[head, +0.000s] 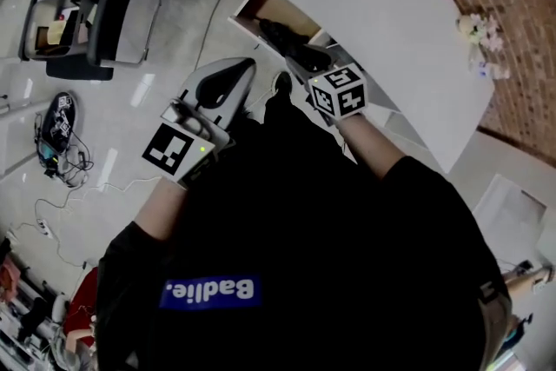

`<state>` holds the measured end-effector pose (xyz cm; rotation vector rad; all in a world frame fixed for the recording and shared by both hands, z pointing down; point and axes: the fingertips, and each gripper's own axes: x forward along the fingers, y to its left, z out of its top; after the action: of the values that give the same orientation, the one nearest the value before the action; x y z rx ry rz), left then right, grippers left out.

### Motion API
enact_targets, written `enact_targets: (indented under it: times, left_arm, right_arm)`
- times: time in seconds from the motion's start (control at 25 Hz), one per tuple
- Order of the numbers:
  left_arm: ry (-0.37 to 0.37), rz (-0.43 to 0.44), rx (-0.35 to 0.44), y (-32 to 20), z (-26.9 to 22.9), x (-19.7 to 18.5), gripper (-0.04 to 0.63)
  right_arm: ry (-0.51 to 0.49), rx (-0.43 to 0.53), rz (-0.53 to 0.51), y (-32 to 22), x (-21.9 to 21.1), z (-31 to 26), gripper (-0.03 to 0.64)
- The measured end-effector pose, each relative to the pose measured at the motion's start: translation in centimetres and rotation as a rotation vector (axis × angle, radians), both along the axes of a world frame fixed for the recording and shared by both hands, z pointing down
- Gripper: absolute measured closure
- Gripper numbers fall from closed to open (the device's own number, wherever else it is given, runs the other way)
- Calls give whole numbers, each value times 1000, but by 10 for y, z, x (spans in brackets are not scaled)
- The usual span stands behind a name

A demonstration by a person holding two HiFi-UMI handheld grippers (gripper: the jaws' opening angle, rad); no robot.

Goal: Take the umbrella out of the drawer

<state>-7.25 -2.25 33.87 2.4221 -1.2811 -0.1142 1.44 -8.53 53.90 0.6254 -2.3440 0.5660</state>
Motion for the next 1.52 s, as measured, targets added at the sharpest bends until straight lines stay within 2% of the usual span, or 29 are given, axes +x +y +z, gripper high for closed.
enact_targets:
  times: [0.28, 0.56, 0.88, 1.16, 1.28, 1.4, 1.52]
  left_arm:
    - [-27, -97, -40, -34, 10, -9, 595]
    - [-36, -174, -92, -51, 20, -21, 595]
    - [-60, -235, -125, -56, 28, -31, 595]
    - [-73, -281, -185, -43, 44, -40, 594]
    - [-74, -304, -192, -38, 49, -50, 595]
    - [-74, -322, -193, -34, 50, -58, 595]
    - [-78, -329, -203, -30, 52, -63, 595]
  right_arm:
    - [84, -70, -123, -25, -3, 60, 437]
    - [257, -117, -248, -41, -11, 136, 392]
    - [396, -216, -235, -59, 0, 230, 368]
    - [478, -233, -232, -83, 5, 293, 344]
    - [527, -302, -204, -81, 11, 312, 341]
    - [531, -312, -203, -80, 9, 325, 339]
    - [486, -290, -214, -86, -3, 337, 339]
